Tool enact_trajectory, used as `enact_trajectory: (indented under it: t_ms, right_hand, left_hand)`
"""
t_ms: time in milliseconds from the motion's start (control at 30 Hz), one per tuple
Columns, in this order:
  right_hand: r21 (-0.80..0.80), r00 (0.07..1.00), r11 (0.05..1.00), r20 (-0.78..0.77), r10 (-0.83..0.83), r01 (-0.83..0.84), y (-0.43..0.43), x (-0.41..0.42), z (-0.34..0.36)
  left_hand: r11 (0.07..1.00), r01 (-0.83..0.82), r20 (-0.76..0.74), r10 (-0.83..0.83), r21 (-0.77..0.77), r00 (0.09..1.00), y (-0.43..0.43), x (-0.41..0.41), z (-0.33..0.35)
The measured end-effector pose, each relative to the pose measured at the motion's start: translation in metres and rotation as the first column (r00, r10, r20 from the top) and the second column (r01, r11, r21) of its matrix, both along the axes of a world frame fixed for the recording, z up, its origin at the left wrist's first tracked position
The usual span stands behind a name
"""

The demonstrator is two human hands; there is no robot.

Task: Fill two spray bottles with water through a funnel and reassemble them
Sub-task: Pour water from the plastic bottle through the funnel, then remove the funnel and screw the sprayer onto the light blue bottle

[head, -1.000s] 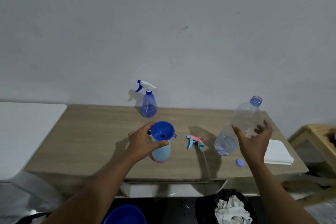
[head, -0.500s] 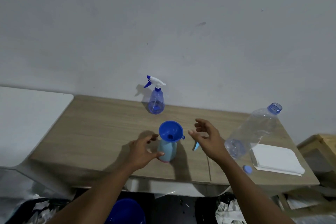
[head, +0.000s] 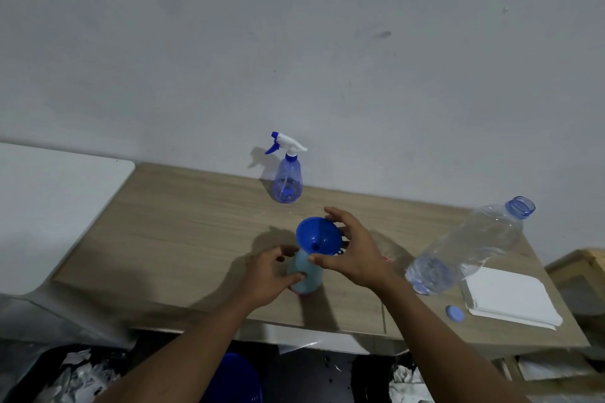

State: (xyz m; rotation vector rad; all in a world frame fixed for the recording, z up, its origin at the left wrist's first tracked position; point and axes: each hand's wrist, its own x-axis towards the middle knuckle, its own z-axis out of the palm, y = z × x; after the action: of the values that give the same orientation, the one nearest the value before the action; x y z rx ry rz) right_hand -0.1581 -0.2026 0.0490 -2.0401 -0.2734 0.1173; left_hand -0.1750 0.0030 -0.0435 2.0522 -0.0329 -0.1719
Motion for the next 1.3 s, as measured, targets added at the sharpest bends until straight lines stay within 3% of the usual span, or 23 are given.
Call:
enact_trajectory:
  t_ms: [67, 167, 267, 467, 600, 733, 867, 1033, 1133, 1200, 1300]
  right_hand:
    - [0.134, 0.99, 0.982, 0.024, -0.139, 0.135, -0.003, 0.002, 0.004]
    - [0.322, 0.932, 0.881, -0.012, -0.362, 0.346, -0.019, 0.01, 0.013]
    - [0.327, 0.888, 0.828, -0.099, -0.449, 0.455, -0.043, 0.009, 0.008]
    - [0.051, 0.86, 0.88, -0.242, -0.449, 0.473, -0.066, -0.017, -0.054]
    - [-0.28, 0.923, 0.927, -0.221, -0.315, 0.25, -0.058, -0.024, -0.081]
    - [-0.547, 0.963, 0.837, -0.224, -0.151, 0.004, -0.043, -0.022, -0.096]
    - [-0.644, 0.972, 0.763, -0.207, -0.109, -0.052, -0.032, -0.024, -0.107]
    - [-0.552, 0.975, 0.833, -0.181, -0.13, 0.009, -0.042, -0.026, -0.101]
    - [-0.359, 0.944, 0.9, -0.117, -0.307, 0.248, -0.057, -0.021, -0.089]
    - [-0.263, 0.889, 0.871, -0.088, -0.449, 0.414, -0.068, -0.009, -0.086]
    - [-0.358, 0.813, 0.811, -0.192, -0.549, 0.463, -0.087, 0.013, -0.101]
  left_hand:
    - [1.0, -0.021, 0.024, 0.022, -0.008, 0.999, 0.0, 0.0, -0.004]
    - [0.999, -0.033, 0.027, 0.034, -0.018, 0.999, 0.0, 0.003, -0.009]
    - [1.0, -0.021, 0.032, 0.021, -0.01, 0.999, 0.0, 0.004, -0.009]
    - [1.0, -0.006, 0.065, 0.006, 0.002, 0.998, -0.003, 0.007, -0.006]
    - [1.0, 0.016, 0.078, -0.017, 0.017, 0.997, -0.004, 0.008, -0.006]
    - [0.999, 0.037, 0.063, -0.04, 0.035, 0.997, -0.004, 0.007, -0.002]
    - [0.998, 0.037, 0.057, -0.04, 0.049, 0.998, -0.005, 0.006, -0.001]
    - [0.999, 0.033, 0.048, -0.034, 0.011, 0.998, -0.004, 0.007, -0.003]
    - [0.999, 0.023, 0.042, -0.022, -0.022, 0.999, -0.006, 0.007, -0.007]
    - [0.999, 0.024, 0.042, -0.023, -0.021, 0.999, -0.006, 0.006, -0.007]
    - [0.999, 0.021, 0.039, -0.02, -0.024, 0.999, -0.007, 0.005, -0.007]
